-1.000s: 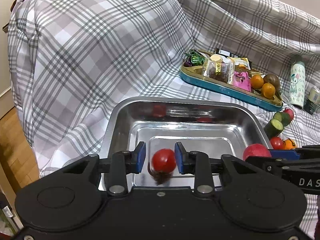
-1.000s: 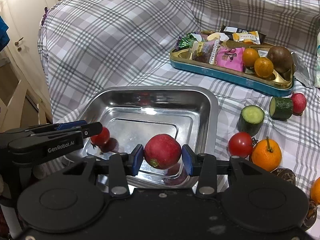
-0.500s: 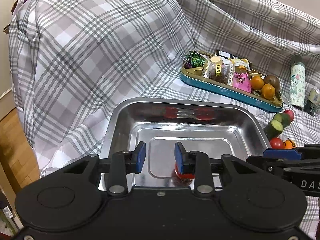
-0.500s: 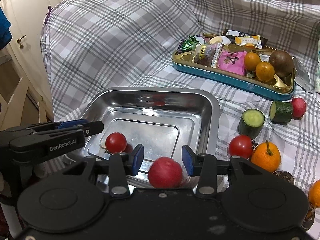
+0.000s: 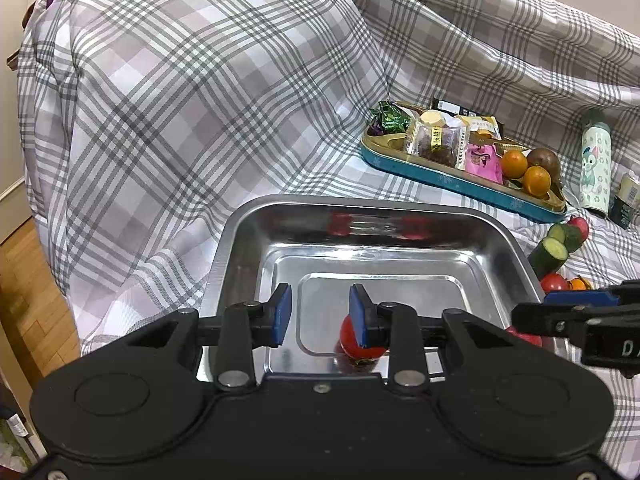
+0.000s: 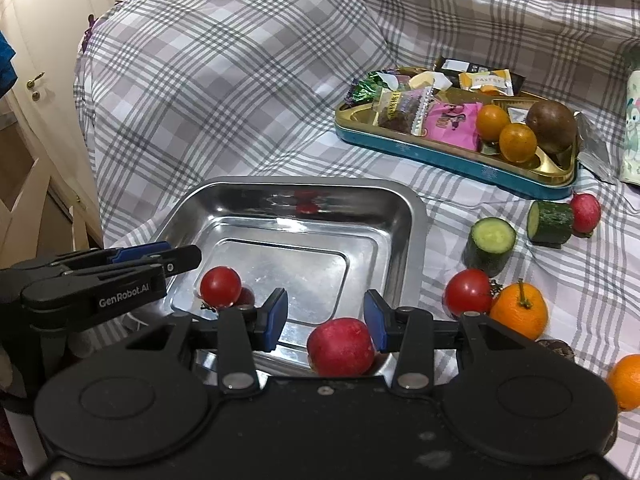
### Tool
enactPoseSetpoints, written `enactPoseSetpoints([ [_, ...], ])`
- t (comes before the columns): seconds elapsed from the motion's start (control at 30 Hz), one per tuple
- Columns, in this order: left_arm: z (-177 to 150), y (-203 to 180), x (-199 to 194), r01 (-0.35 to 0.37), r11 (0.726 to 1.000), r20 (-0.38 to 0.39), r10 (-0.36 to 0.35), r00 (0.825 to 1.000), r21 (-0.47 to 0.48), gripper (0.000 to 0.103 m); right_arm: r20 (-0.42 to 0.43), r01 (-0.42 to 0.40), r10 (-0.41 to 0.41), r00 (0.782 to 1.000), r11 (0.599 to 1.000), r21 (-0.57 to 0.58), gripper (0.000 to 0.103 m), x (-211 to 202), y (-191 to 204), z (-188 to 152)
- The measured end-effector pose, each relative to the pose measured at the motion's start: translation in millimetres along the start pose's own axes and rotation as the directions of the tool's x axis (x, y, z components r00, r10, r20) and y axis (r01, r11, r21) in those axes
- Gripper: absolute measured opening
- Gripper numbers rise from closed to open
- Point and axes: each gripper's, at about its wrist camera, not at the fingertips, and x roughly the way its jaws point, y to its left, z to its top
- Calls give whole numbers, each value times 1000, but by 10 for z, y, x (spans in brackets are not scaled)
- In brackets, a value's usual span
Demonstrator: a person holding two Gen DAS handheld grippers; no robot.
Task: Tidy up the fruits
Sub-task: 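Grasp the dark round fruit with the left tool while the right tool grasps an orange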
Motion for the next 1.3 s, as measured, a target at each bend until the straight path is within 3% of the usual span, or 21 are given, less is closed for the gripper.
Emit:
enactPoseSetpoints([
  [0.17, -1, -36, 10, -5, 1000, -3, 6, 1000, 18, 40, -10, 56, -55, 998, 998, 16, 44, -60, -71, 62],
  [0.43, -1, -191, 7, -44, 994, -5, 45, 999, 98, 40, -35, 178, -175, 984, 973, 147, 44, -126, -449, 158],
  [0.77, 2, -633, -104, 76, 988, -77, -66, 995, 131, 40, -208, 320, -275, 939, 919, 228, 44, -286, -1151, 180],
  [0.9, 81, -939, -218, 111, 978, -79, -98, 992, 177, 40, -222, 308, -255, 941, 917, 253, 44, -482, -1399, 163],
  [1.0, 134, -1122, -173, 161, 972, -140, -138, 981, 170, 40, -232, 282, -221, 947, 920, 273, 44, -605, -1564, 124],
  [1.1, 159, -1278, -122, 236, 963, -207, -207, 956, 127, 40, -249, 290, -221, 943, 913, 286, 44, -616, -1705, 87],
  [1.3, 130, -1619, -96, 311, 939, -245, -271, 931, 144, 40, -284, 273, -192, 939, 920, 282, 44, -569, -1806, 6],
])
